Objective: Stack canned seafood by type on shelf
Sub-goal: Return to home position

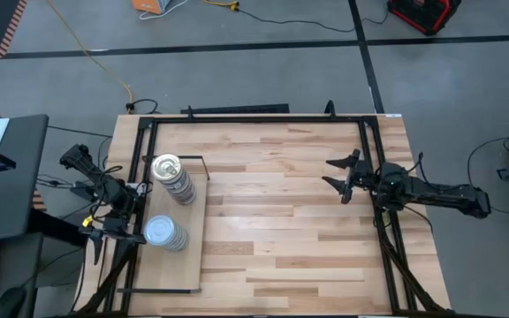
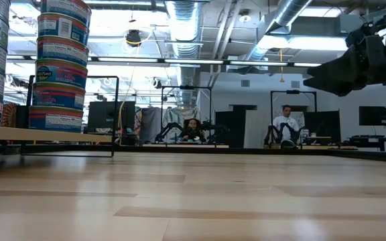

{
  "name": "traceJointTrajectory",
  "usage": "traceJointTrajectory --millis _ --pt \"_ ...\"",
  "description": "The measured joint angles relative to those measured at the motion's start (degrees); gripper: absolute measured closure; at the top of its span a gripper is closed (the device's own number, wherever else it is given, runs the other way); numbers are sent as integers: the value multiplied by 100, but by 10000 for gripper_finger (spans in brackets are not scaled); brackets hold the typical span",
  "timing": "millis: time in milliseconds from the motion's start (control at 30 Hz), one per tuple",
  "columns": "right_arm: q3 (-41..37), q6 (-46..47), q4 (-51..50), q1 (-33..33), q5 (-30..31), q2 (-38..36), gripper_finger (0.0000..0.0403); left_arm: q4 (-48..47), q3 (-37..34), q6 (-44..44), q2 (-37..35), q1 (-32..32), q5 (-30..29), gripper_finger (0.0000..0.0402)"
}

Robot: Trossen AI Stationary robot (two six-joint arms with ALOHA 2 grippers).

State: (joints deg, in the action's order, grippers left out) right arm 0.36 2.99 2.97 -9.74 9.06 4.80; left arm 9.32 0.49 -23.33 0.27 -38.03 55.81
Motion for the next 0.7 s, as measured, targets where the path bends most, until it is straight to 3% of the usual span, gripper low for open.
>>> traceJointTrajectory --millis 700 --pt "0 2 -64 -2 -9 2 92 0 0 0 0 0 -107 181"
